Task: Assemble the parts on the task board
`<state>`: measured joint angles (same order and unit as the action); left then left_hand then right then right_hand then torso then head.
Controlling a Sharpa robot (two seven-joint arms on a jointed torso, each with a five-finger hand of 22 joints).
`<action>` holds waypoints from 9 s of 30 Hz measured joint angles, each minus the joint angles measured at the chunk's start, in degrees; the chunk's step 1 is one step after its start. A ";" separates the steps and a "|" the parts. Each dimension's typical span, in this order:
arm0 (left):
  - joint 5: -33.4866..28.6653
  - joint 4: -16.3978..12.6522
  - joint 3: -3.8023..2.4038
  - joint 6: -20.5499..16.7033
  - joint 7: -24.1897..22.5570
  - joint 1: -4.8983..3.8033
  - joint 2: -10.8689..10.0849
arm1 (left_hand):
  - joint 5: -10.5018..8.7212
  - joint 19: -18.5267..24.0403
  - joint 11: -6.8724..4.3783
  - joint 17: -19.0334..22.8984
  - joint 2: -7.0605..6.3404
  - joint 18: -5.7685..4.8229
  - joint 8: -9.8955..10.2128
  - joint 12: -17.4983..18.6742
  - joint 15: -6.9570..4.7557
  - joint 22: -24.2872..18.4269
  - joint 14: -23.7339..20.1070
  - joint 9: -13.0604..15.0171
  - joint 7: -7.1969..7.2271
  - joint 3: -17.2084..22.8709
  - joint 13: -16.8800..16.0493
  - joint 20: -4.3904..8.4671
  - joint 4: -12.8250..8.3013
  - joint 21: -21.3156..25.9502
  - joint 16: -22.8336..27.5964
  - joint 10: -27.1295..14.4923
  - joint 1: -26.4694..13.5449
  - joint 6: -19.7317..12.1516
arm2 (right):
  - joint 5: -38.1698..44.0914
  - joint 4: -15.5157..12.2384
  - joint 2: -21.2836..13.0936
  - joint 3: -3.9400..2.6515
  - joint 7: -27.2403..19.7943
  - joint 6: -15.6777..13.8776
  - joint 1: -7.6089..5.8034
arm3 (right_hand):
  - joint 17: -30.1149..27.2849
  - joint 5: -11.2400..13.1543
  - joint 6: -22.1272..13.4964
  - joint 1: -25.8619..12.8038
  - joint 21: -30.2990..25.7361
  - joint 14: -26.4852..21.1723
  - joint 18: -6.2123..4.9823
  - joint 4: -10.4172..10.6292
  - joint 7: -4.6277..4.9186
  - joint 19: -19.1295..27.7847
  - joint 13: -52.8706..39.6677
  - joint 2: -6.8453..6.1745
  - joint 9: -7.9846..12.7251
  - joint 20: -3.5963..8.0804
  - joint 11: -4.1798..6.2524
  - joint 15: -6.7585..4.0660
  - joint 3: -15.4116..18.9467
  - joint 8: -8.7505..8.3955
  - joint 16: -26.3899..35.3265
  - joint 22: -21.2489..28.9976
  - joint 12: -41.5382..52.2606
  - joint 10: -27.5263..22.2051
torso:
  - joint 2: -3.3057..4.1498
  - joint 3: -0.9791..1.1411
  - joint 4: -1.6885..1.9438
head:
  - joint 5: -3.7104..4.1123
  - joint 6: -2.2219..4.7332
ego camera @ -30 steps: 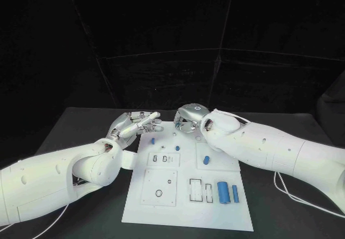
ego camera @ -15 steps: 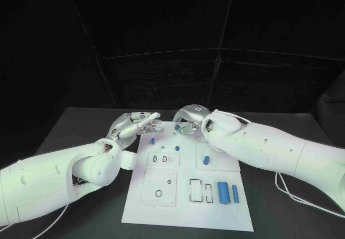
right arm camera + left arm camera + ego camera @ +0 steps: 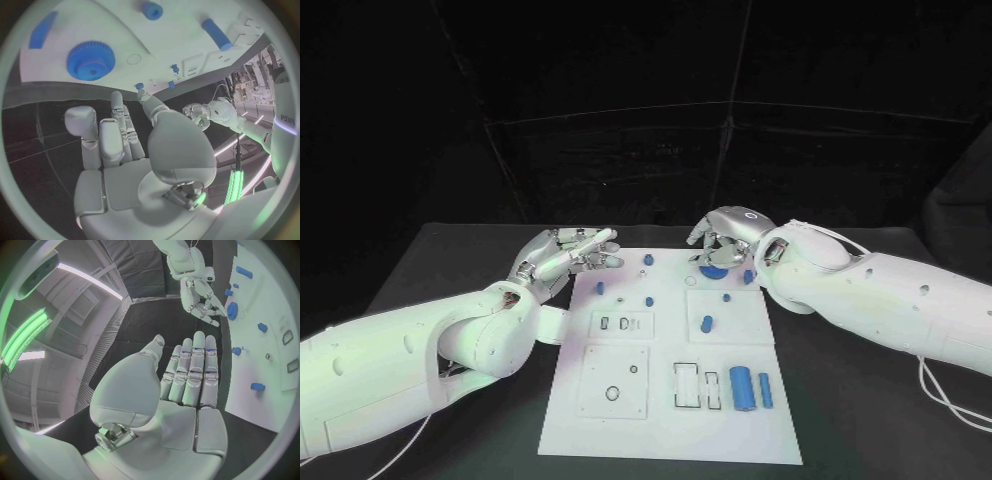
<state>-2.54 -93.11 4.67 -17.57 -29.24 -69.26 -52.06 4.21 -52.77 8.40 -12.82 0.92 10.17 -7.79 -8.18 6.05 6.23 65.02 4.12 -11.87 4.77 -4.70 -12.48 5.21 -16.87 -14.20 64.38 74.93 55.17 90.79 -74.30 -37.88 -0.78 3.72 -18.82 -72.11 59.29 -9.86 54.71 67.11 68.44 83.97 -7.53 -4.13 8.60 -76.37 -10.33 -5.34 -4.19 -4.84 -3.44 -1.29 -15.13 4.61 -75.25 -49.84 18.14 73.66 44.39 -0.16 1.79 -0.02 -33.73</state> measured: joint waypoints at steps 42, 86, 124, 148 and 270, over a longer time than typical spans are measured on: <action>-0.02 1.17 0.02 0.58 0.12 -0.01 0.38 | 0.00 0.00 0.00 -0.08 0.00 0.00 0.00 0.00 0.00 -0.04 0.00 -0.03 0.00 0.17 0.04 0.00 -0.17 0.00 0.00 0.00 0.00 0.00 | -6.24 1.48 -1.54 -0.24 8.93 8.77 0.04 | 15.66 -5.99 -3.02 10.41 8.98 0.07 1.79 15.87 0.55 -3.31 -49.23 0.39 0.16 -0.36 -0.43 0.17 18.04 0.67 -9.57 -13.97 45.26 -1.30 | 0.13 0.18 -0.45 | 0.35 -0.34; -0.03 1.53 0.03 0.85 0.45 -0.01 0.31 | 0.00 0.00 0.00 -0.28 0.00 0.00 0.00 0.20 0.00 -0.19 0.00 -0.02 0.00 0.63 0.13 0.00 -0.63 0.00 0.23 0.00 0.00 0.00 | 3.30 -4.38 0.03 -0.24 9.68 3.08 0.16 | 15.63 -3.37 3.40 16.00 13.60 -0.14 3.58 12.89 -1.05 -6.28 -64.69 4.16 0.04 0.55 0.78 -0.06 13.64 4.52 -12.06 -22.54 61.44 8.55 | 0.18 0.21 -0.37 | 0.50 -0.33; -0.04 1.84 0.02 0.88 0.47 -0.03 0.49 | 0.00 0.00 0.00 -0.31 0.22 0.00 0.00 0.20 0.00 -0.22 0.00 -0.02 0.00 0.79 0.11 0.00 -0.79 0.00 0.23 0.00 0.22 0.00 | 10.97 2.43 13.95 0.13 11.51 3.54 1.60 | 15.62 -2.76 3.32 14.43 14.08 -0.14 3.55 13.12 -1.10 -6.68 -64.68 3.99 0.32 0.54 0.65 -0.05 12.78 3.96 -12.06 -23.39 60.81 8.40 | 0.25 0.30 -0.46 | -0.64 -1.04; -0.04 2.02 0.01 0.91 0.52 -0.04 0.49 | 0.00 0.00 0.00 -0.30 0.22 0.00 0.00 0.20 0.00 -0.21 0.00 -0.01 0.00 0.79 0.15 0.00 -0.79 0.00 0.23 0.00 0.22 0.00 | 10.71 3.69 14.42 0.15 12.35 6.30 1.74 | 15.65 0.00 -2.62 -0.59 14.53 -0.14 3.55 20.81 1.11 -7.04 -64.48 1.50 0.17 -0.96 -1.17 1.20 19.73 -0.01 -12.49 -24.43 57.23 5.34 | 0.22 0.31 -0.52 | -0.66 -1.07; -0.04 4.86 0.06 1.89 1.00 -0.15 0.91 | 0.00 -0.20 0.00 -0.83 0.68 0.00 0.46 0.65 0.00 -0.56 0.00 -0.08 0.00 2.05 0.37 -0.20 -2.05 0.43 0.48 0.00 0.68 0.00 | -20.39 4.70 -7.66 0.23 -10.58 3.51 5.04 | 15.64 -1.34 2.99 17.83 13.63 0.08 3.54 4.49 -0.04 -5.75 -64.83 7.58 0.00 -0.96 -0.68 0.99 16.92 0.73 -11.76 -22.42 56.73 4.80 | -0.27 0.95 -2.18 | 0.90 -1.34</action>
<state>-2.59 -88.25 4.74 -15.68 -28.24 -69.42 -51.15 4.21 -52.97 8.40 -13.66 1.61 10.16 -7.33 -7.52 6.05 5.67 65.02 4.04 -11.87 6.83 -4.34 -12.68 3.16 -16.44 -13.72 64.39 75.61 55.17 70.39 -69.60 -45.53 -0.55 -6.86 -15.32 -67.06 74.93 -11.20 57.71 84.94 82.07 84.05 -3.99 0.36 8.56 -82.12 -75.16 2.24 -4.19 -5.80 -4.12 -0.30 1.79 5.34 -87.01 -72.26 74.87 78.46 44.12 0.79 -0.38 0.88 -35.07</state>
